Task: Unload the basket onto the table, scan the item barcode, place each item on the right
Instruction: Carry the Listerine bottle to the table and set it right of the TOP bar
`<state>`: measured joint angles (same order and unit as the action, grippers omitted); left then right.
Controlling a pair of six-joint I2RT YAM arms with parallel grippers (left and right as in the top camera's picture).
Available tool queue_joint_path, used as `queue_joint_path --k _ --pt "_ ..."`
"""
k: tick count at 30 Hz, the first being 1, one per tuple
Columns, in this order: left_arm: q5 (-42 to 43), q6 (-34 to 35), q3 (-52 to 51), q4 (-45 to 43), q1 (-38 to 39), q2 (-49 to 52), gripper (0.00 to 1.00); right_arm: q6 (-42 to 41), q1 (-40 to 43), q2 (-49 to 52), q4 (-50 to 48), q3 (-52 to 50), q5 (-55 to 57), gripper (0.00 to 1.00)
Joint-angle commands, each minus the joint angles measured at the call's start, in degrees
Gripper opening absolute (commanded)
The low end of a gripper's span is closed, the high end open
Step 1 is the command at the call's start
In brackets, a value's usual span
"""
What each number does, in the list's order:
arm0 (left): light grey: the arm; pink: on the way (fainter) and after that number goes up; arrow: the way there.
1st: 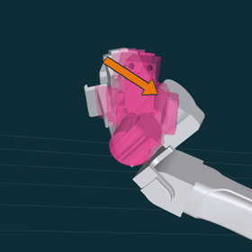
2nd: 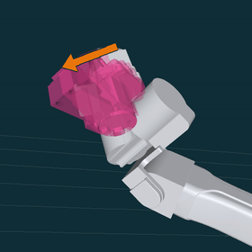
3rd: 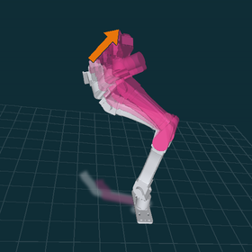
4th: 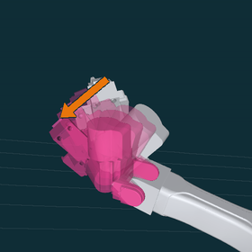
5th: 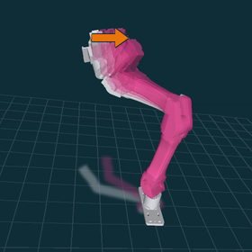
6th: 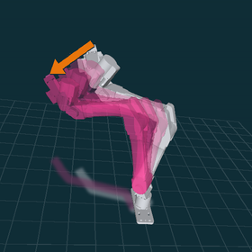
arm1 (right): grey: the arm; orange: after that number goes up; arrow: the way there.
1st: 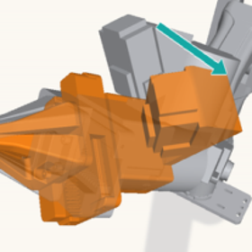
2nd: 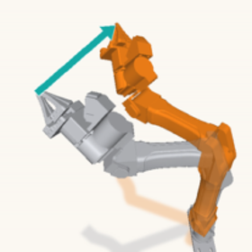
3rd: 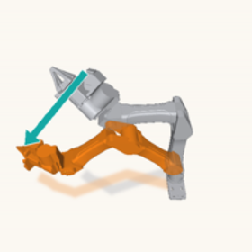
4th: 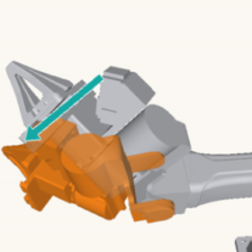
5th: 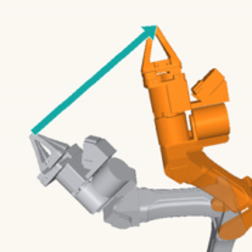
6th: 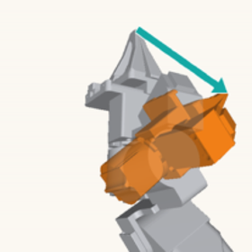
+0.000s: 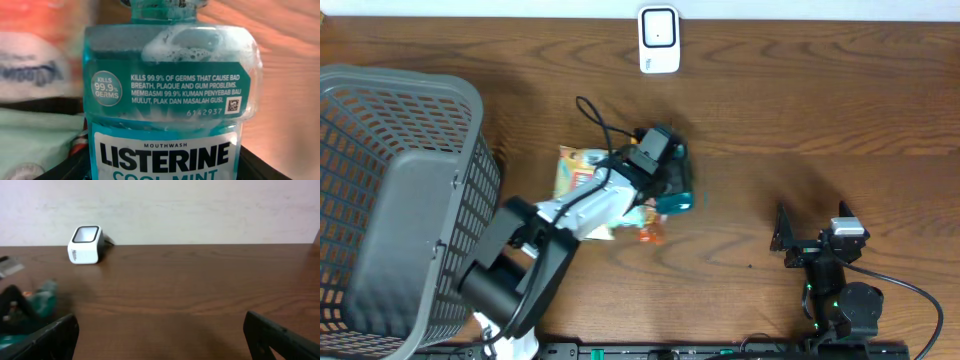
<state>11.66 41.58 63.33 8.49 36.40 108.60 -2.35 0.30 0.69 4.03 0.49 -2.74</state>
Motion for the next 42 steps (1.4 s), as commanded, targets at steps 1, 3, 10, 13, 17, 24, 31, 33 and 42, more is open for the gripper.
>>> queue_joint_path --k 1,3,10,13,17,24,31,33,42 --pt "-9.68 -10.16 -0.72 4.31 -0.90 -4.70 0.54 0.26 -0.39 -0.31 0.13 -0.17 0.26 0.99" --pt "-8.98 -11.58 -0.72 4.24 -0.22 -6.43 0.54 0.26 -0.39 -0.31 0.13 -0.17 0.26 0.99" --pt "-10.12 -18.21 -0.09 2.60 7.91 -12.07 0.55 0.28 -0.39 -0.31 0.13 -0.17 0.26 0.99" --pt "-11.72 -18.23 -0.11 2.62 10.32 -10.12 0.55 0.26 -0.39 -0.31 0.13 -0.17 0.26 0.99" --pt "-12.63 -18.23 -0.09 2.32 10.82 -5.90 0.55 0.26 -0.39 -0.31 0.13 -0.17 0.26 0.99" --pt "-14.75 -19.12 -0.09 2.16 10.78 -4.02 0.63 0.26 -0.39 -0.31 0.13 -0.17 0.26 0.99" --pt "-16.26 -19.28 2.97 9.14 10.64 -7.17 0.98 0.26 -0.39 -0.31 0.13 -0.17 0.26 0.99" --pt "-18.34 -19.28 6.19 14.16 10.60 -9.97 0.98 0.26 -0.39 -0.31 0.13 -0.17 0.26 0.99" --pt "-20.37 -18.84 14.27 21.92 8.48 -31.26 0.98 0.26 -0.39 -0.31 0.13 -0.17 0.26 0.99"
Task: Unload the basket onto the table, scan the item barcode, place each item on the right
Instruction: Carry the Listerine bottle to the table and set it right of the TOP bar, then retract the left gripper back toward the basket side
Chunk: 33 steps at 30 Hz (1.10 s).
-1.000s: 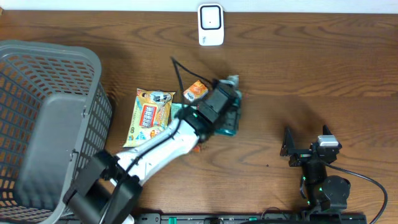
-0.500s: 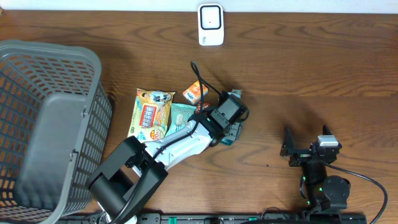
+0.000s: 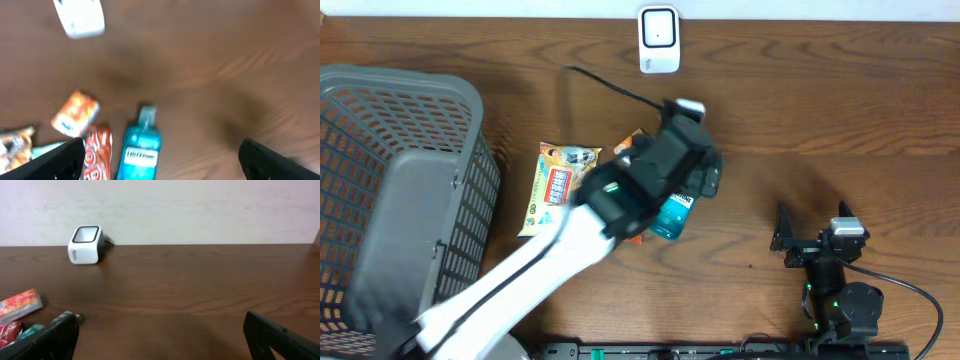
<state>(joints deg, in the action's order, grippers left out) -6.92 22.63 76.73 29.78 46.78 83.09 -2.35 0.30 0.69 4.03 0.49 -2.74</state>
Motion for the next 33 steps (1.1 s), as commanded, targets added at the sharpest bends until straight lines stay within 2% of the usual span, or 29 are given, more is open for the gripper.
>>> queue_joint_path --k 1,6,15,16,33 --pt "-1.99 0.15 0.87 1.05 -3.26 -8.61 0.98 0.26 -0.39 -0.31 0.13 -0.17 0.26 0.99" --pt "-1.95 3.91 0.87 6.32 -10.91 -16.68 0.98 0.26 -0.39 -0.31 0.13 -0.17 0.26 0.99" --pt "-1.90 6.12 0.87 12.33 -23.93 -20.61 0.98 0.26 -0.39 -0.31 0.13 -0.17 0.26 0.99" --pt "-1.68 6.71 0.87 13.53 -27.12 -21.05 0.98 0.26 -0.39 -0.31 0.13 -0.17 0.26 0.99" --pt "-1.29 5.51 0.90 19.43 -43.28 -29.16 0.98 0.26 -0.39 -0.31 0.13 -0.17 0.26 0.99"
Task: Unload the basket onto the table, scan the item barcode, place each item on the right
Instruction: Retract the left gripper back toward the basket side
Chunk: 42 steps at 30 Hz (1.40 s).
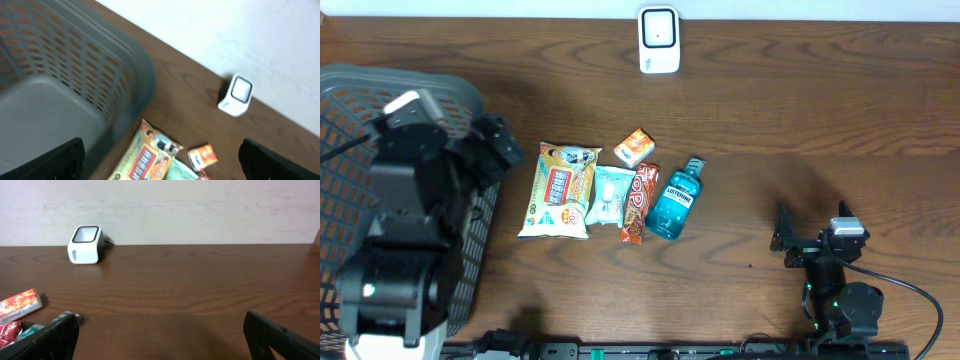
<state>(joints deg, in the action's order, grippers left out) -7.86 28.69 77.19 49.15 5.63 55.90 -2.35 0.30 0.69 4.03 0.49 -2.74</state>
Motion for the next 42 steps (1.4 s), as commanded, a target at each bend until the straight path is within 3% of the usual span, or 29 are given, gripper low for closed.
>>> queue_joint_path --k 1,8,12,16,21,24,30,34,37,39,42 --pt "-0.37 -0.57 0.92 0.07 -4.02 -3.13 0.98 0.26 -0.39 -0.31 0.13 -0.17 0.26 0.99" --pt "0.46 -1.68 4.22 0.33 -8.66 -5.16 0.98 0.26 -0.39 -0.31 0.13 -0.17 0.26 0.99" --pt "12.72 -8.17 4.22 -1.33 -8.68 -5.09 0.98 0.26 -0.39 -0.31 0.13 -0.17 0.26 0.99" --pt "13.51 -8.37 4.22 -14.40 -8.68 -5.77 0.98 0.26 -0.39 -0.31 0.13 -0.17 0.26 0.99" --pt "22.23 -11.17 4.24 -37.24 -8.68 -6.64 0.98 0.26 -0.39 -0.31 0.13 -0.17 0.26 0.99" --pt "24.30 -11.54 4.63 -41.90 -8.66 -7.19 0.98 0.28 -0.39 -0.31 0.00 -0.17 0.33 0.99" --pt "30.73 -18.84 7.04 -31.39 -8.68 -13.44 0.98 -0.22 -0.39 -0.31 0.13 -0.17 1.18 0.99" --pt "34.25 -18.84 7.28 -22.95 -8.68 -18.78 0.98 -14.16 -0.39 -0.31 -0.33 -0.17 -4.24 0.99" --pt "38.64 -18.53 7.32 -18.80 -8.68 -22.43 0.98 -29.09 -0.39 -0.31 -1.03 -0.17 -13.35 0.99" --pt "43.23 -18.51 7.48 -17.46 -8.68 -25.49 0.98 -32.98 -0.39 -0.31 -1.60 -0.17 -21.81 0.99" --pt "43.39 -18.23 8.04 -18.47 -8.68 -28.11 0.98 -36.13 -0.39 -0.31 -1.64 -0.17 -30.99 0.99"
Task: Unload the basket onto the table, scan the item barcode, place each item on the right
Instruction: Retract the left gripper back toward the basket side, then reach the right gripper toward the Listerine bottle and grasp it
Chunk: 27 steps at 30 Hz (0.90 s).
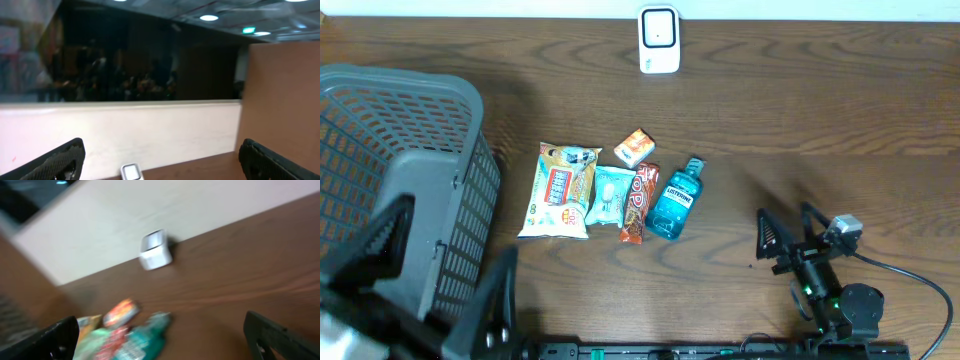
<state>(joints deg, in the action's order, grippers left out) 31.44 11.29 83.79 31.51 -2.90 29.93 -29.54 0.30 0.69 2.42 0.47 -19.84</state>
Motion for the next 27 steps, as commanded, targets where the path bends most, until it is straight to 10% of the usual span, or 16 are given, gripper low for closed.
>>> queue_joint_path --k 1,15,27 --pt "4.07 -0.26 1.88 -1.01 -0.15 -2.45 0.98 -9.64 -0.39 -0.31 -0.02 -0.15 -15.78 0.99" --pt "2.97 12.44 7.65 -3.37 -0.70 -6.03 0.98 -9.03 -0.39 0.79 1.44 -0.15 -28.41 0.99" --pt "-21.90 12.37 -10.34 -3.78 -0.68 -29.57 0.98 -5.01 -2.45 22.60 2.23 3.08 -18.29 0.99"
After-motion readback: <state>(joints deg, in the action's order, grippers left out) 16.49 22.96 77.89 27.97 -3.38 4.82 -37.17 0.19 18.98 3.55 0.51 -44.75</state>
